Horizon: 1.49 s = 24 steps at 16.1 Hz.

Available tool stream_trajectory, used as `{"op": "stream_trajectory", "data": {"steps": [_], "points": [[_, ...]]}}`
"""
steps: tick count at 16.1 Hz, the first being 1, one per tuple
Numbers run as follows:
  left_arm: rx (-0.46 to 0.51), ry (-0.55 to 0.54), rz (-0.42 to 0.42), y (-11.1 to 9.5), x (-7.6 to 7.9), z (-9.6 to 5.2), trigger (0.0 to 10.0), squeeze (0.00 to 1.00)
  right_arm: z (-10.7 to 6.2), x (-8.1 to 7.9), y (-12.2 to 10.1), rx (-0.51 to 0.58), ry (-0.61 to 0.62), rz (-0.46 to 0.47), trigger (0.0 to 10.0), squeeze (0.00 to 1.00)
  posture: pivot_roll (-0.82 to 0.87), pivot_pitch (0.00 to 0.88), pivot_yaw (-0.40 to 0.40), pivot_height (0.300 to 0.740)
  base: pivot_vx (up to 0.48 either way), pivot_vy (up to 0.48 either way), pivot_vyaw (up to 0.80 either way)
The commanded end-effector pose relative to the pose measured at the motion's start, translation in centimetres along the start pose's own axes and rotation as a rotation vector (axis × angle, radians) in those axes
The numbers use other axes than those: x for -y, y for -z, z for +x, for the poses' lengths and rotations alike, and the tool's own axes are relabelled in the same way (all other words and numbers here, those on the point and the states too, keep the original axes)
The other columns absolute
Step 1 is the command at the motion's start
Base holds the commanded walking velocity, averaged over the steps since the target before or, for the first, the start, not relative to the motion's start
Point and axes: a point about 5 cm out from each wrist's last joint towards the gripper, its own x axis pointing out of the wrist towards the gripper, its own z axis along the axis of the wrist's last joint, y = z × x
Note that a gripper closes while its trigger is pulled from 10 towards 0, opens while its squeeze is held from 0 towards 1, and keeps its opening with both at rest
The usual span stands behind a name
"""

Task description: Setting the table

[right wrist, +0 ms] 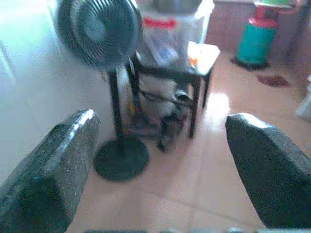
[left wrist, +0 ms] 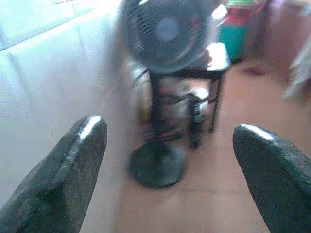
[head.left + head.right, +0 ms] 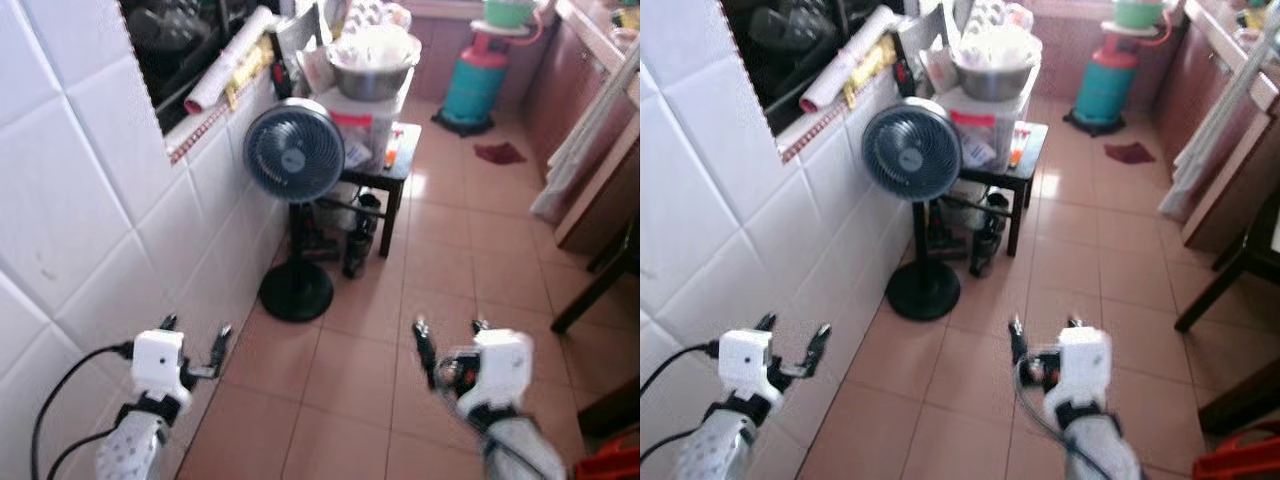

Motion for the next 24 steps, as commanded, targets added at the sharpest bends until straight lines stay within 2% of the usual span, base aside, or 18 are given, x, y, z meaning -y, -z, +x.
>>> {"op": "stream_trajectory", "data": {"steps": [1, 2, 4, 5, 7, 8, 9, 10, 12, 14, 16, 17, 19, 21, 24], "points": [[0.043, 0.099, -0.01, -0.6, 1.7, 0.0, 10.0, 0.0, -0.4, -0.7, 0.2, -0.02, -0.054, 0.021, 10.0, 0.0, 0.07, 0.0, -0.002, 0.74, 0.0, 0.0, 0.0], [0.073, 0.088, 0.027, -1.1, 1.5, 0.4, 10.0, 0.0, -0.7, -1.0, 0.5, -0.038, -0.102, -0.049, 10.0, 0.0, 0.07, 0.0, -0.005, 0.74, 0.0, 0.0, 0.0], [0.075, 0.083, 0.044, -1.7, 1.3, 0.6, 10.0, 0.0, -0.7, -0.7, 0.4, -0.043, -0.087, -0.045, 10.0, 0.0, 0.08, 0.0, -0.004, 0.74, 0.0, 0.0, 0.0], [0.096, 0.098, 0.037, -3.0, 1.4, 1.0, 10.0, 0.0, 0.0, -0.3, -0.5, -0.018, -0.023, -0.027, 10.0, 0.0, 0.08, 0.0, -0.016, 0.74, 0.0, 0.0, 0.0], [0.136, 0.104, -0.012, -4.0, 1.8, 0.9, 10.0, 0.0, 0.3, -0.7, -1.4, 0.017, -0.008, -0.031, 10.0, 0.0, 0.07, 0.0, -0.009, 0.74, 0.0, 0.0, 0.0], [0.146, 0.117, -0.008, -4.4, 2.4, 0.9, 10.0, 0.0, 0.1, -1.0, -0.4, -0.006, -0.016, -0.098, 10.0, 0.0, 0.07, 0.0, -0.012, 0.74, 0.0, 0.0, 0.0], [0.152, 0.126, 0.048, -4.7, 2.4, 1.1, 10.0, 0.0, 0.5, -0.8, -0.1, -0.011, 0.041, -0.089, 10.0, 0.0, 0.07, 0.0, -0.01, 0.74, 0.0, 0.0, 0.0], [0.151, 0.107, 0.061, -4.8, 2.3, 1.2, 10.0, 0.0, 0.8, -0.7, 0.0, -0.009, 0.065, -0.084, 10.0, 0.0, 0.06, 0.0, -0.004, 0.74, 0.0, 0.0, 0.0], [0.092, -0.04, 0.107, -4.1, 0.6, 1.7, 10.0, 0.0, 2.4, -0.3, -0.1, 0.007, 0.135, -0.092, 10.0, 0.0, 0.04, 0.0, 0.024, 0.74, 0.0, 0.0, 0.0], [0.058, -0.158, 0.08, -3.4, -0.5, 1.9, 10.0, 0.0, 2.0, 0.0, -0.3, 0.01, 0.119, -0.069, 10.0, 0.0, 0.03, 0.0, 0.028, 0.74, 0.0, 0.0, 0.0], [0.061, -0.203, 0.113, -3.5, -1.4, 1.9, 10.0, 0.0, 1.8, 0.1, -0.3, 0.005, 0.111, -0.017, 10.0, 0.0, 0.03, 0.0, 0.032, 0.74, 0.0, 0.0, 0.0], [0.066, -0.221, 0.114, -3.5, -1.7, 1.8, 10.0, 0.0, 1.9, 0.0, -0.5, 0.01, 0.09, -0.023, 10.0, 0.0, 0.03, 0.0, 0.03, 0.74, 0.0, 0.0, 0.0], [0.069, -0.154, 0.118, -3.3, -0.5, 1.8, 10.0, 0.0, 2.3, 0.0, -0.3, 0.009, 0.092, -0.033, 10.0, 0.0, 0.04, 0.0, 0.025, 0.74, 0.0, 0.0, 0.0], [0.055, -0.11, 0.087, -3.0, 0.4, 2.2, 10.0, 0.0, 2.5, -0.2, -0.1, -0.008, 0.102, -0.019, 10.0, 0.0, 0.05, 0.0, 0.014, 0.74, 0.0, 0.0, 0.0], [0.046, -0.048, 0.068, -2.9, 1.4, 2.9, 10.0, 0.0, 2.5, -0.2, 0.3, -0.029, 0.085, -0.029, 10.0, 0.0, 0.06, 0.0, 0.015, 0.74, 0.0, 0.0, -0.8]]}}
